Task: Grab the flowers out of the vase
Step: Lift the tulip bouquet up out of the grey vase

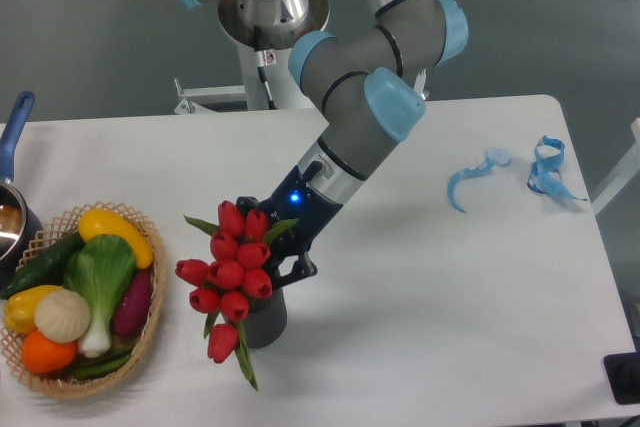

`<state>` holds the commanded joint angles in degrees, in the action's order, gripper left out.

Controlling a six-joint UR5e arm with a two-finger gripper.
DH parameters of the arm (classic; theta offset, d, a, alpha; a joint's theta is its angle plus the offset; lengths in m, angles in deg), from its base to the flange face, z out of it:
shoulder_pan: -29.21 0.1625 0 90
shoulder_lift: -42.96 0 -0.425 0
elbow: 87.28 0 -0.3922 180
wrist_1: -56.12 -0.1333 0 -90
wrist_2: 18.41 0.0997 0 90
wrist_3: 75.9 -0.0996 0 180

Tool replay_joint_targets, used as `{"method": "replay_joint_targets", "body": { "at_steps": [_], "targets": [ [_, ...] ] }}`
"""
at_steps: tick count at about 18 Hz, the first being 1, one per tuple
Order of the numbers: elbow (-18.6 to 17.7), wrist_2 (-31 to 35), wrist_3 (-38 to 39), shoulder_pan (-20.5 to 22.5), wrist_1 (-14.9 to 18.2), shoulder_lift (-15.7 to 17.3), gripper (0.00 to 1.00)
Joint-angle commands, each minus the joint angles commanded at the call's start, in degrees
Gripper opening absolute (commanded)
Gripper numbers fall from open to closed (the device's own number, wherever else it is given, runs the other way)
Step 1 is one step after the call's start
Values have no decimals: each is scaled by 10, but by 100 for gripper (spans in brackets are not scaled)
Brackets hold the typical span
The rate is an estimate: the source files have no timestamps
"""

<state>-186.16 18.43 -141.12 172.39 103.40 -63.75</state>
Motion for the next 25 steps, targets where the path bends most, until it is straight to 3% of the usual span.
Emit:
{"method": "replay_joint_targets", "body": {
  "at_steps": [5,11,17,20,25],
  "targets": [
    [4,-33,43,13,3,47,36],
    [54,-60,123,19,2,70,36],
    [120,-95,198,50,1,73,36],
    [143,-96,206,93,1,75,36],
    [148,-96,149,169,-1,47,36]
  ]
}}
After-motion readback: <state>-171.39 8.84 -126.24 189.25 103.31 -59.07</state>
